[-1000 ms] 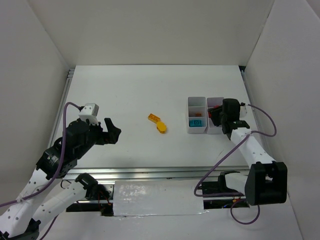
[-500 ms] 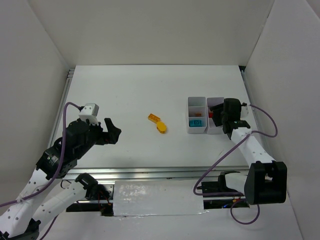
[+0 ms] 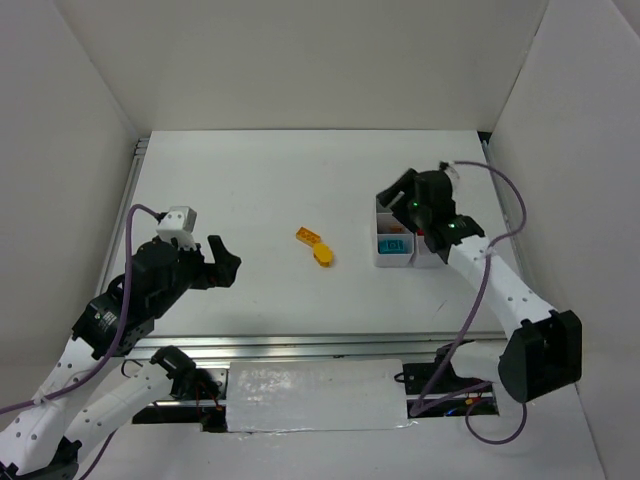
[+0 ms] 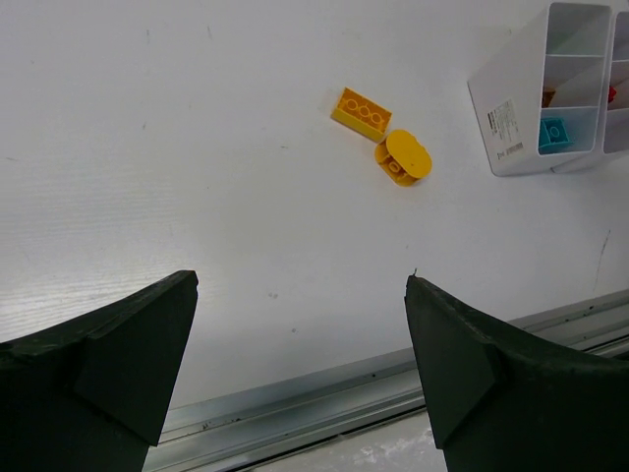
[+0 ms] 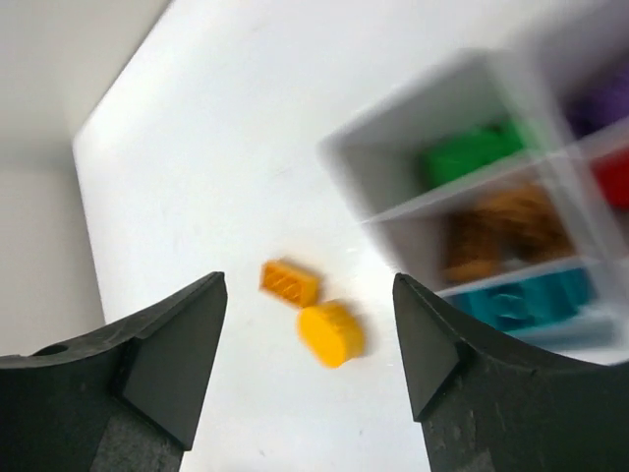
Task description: Sort the legos into containers by color
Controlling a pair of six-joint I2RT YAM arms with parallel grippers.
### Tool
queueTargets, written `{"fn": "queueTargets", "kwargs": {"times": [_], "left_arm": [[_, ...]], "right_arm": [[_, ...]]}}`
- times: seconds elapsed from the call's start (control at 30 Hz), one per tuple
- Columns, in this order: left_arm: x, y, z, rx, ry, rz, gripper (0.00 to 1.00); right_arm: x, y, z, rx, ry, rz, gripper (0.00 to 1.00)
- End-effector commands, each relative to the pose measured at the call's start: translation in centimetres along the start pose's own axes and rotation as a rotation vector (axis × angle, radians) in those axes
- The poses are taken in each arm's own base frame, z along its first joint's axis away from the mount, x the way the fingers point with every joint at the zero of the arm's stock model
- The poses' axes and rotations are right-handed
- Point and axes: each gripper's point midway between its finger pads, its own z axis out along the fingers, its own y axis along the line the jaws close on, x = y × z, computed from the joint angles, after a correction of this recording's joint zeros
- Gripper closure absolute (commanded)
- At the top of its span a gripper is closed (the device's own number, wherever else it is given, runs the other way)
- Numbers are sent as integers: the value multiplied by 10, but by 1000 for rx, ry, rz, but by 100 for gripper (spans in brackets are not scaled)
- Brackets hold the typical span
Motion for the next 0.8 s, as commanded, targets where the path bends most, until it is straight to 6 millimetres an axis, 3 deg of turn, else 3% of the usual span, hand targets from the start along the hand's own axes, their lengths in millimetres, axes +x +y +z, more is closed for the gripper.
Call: {"fn": "queueTargets", "kwargs": {"times": [0.0,0.1,0.17,0.23,0.27,0.33,0.43,0.47,0.77], "left_arm": [[-11,3,-3,-21,-50,-17,1],[-12,5,-4,-29,-59,-23,1],[-11,4,-3,-26,-55,-21,0],[-10,4,-1,-29,-46,-18,1],[-9,4,-1,-29,-42,-16,0],[-9,3,0,-28,-37,-12,0],[-8,2,1,-23,-36,-12,0],[-7,2,1,-18,-32,-9,0],[-6,0,3,-12,-25,-3,1]], "right_arm": [[21,59,-18,-55,7,-417,24],[60,72,-11,-94,118,-634,14],[100,78,-5,-137,236,-779,7],[126,79,-1,-135,295,-867,6],[140,78,11,-121,335,-913,6],[164,65,23,-59,408,-1033,10],[183,62,35,-27,446,-1103,10],[192,51,46,4,474,-1128,9],[224,24,78,39,550,-1169,13]]}}
